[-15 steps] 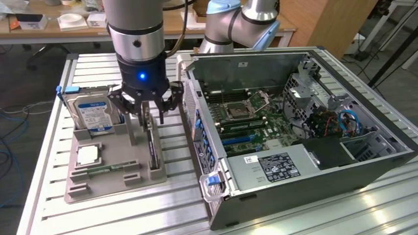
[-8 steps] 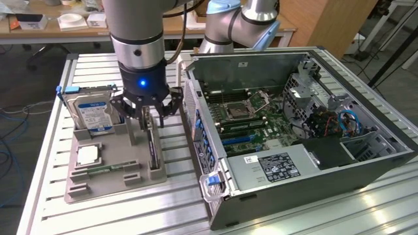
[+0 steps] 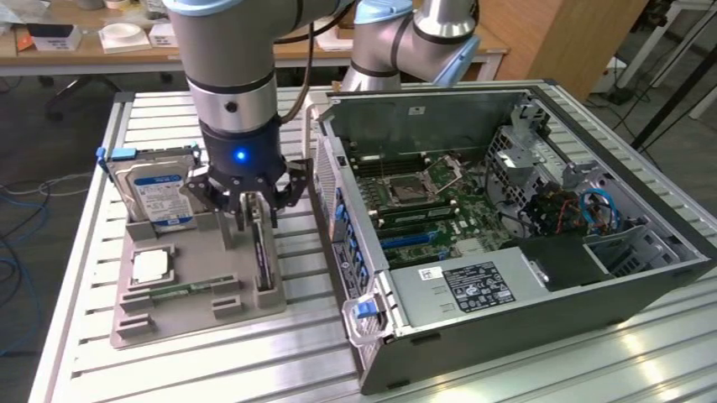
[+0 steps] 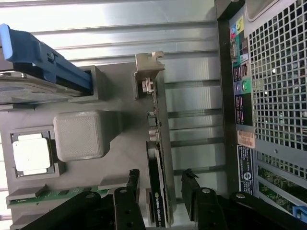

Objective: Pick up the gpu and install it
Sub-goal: 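Pick up the gpu and move the gpu toward the slot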

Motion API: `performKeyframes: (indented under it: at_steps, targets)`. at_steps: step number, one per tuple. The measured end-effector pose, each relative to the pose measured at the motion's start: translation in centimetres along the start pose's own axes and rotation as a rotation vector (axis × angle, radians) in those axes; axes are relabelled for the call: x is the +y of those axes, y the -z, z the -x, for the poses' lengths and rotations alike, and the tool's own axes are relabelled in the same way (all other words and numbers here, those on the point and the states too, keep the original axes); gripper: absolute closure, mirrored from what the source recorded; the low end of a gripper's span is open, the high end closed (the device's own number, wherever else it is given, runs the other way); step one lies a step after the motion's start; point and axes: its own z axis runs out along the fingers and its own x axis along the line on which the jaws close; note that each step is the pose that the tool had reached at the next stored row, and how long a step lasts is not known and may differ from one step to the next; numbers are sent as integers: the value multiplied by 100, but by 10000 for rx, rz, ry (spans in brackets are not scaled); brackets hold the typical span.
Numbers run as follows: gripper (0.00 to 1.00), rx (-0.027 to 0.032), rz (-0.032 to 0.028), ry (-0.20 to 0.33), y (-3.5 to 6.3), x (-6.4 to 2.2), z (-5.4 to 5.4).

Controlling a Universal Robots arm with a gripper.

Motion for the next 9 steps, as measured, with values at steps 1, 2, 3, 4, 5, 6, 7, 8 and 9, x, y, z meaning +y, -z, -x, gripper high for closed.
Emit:
performKeyframes:
  at_steps: [1,2,3,4,5,6,7,8,9]
  targets:
    - [52,2,-2,0,-17,-1,-1]
    - [52,1,-2,0,-35,-2,-1]
    - [52,1,-2,-1,-55,-2,-2]
    - [52,1,-2,-1,-73,-3,-3]
    - [52,0,-1,-1,-91,-4,-3]
    - [52,1,-2,-2,-109,-4,-4]
    - [52,1,-2,-2,-126,-5,-4]
    - [52,1,-1,-2,-145,-6,-5]
    - [52,-1,-1,-2,-163,-9,-7]
